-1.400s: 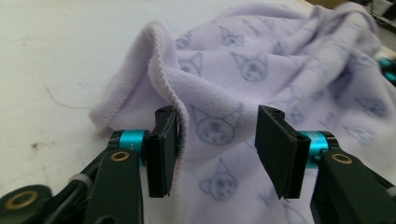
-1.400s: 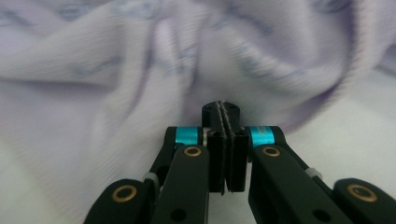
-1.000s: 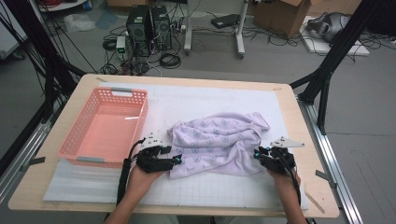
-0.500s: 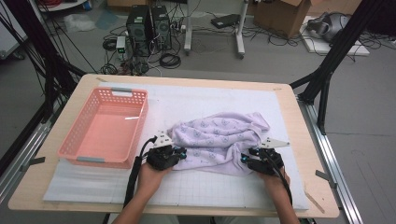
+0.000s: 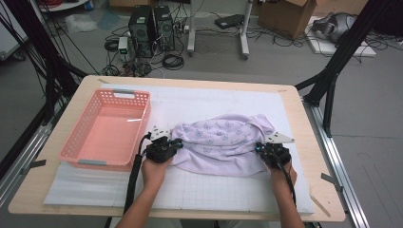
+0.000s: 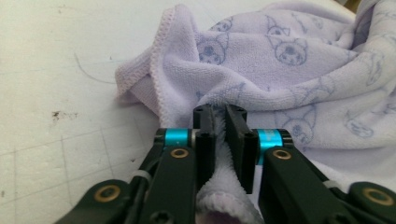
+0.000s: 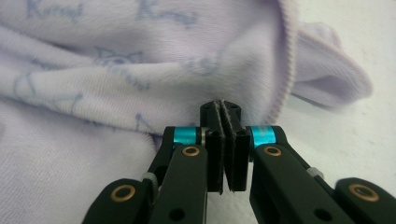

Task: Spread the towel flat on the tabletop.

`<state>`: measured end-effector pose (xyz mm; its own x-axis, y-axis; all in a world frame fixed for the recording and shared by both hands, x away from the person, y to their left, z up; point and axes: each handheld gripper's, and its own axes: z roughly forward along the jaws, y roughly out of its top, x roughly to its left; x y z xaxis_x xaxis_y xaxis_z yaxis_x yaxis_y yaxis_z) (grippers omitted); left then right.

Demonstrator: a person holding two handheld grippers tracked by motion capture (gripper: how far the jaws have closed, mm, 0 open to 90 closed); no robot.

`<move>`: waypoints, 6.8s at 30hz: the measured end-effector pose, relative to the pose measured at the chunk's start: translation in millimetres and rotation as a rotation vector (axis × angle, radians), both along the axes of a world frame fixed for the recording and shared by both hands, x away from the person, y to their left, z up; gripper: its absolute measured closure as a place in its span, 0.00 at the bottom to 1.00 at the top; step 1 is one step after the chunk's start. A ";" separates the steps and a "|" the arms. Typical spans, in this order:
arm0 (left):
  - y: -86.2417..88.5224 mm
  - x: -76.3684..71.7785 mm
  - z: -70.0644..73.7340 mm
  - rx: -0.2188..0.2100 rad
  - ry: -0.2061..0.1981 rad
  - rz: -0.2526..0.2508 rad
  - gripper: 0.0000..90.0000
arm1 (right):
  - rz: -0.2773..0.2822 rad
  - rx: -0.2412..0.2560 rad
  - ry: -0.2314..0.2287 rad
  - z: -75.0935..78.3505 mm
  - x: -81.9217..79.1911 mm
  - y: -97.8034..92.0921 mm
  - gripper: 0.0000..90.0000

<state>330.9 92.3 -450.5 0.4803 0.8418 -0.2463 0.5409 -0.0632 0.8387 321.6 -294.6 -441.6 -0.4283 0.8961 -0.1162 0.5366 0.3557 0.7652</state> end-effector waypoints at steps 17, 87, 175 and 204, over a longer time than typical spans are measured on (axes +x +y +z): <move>26.1 -50.1 7.5 0.078 -0.030 -0.199 0.54 | 0.058 0.128 0.020 4.0 -50.0 -41.3 0.67; -1.9 -29.7 5.9 0.229 0.008 -0.168 0.96 | 0.157 0.098 0.078 -7.0 -60.8 -25.2 0.96; 22.7 -102.5 -2.8 0.016 0.098 -0.261 0.45 | 0.096 0.074 0.048 -9.1 -117.6 -51.0 0.47; 42.7 -110.1 -1.0 0.010 0.042 -0.159 0.54 | 0.024 0.165 0.060 2.9 -121.7 -58.9 0.60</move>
<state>220.8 135.1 -451.6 0.5972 0.7583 -0.2615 0.5581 -0.1587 0.8144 199.9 -353.5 -438.7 -0.4518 0.8902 0.0586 0.5762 0.2410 0.7810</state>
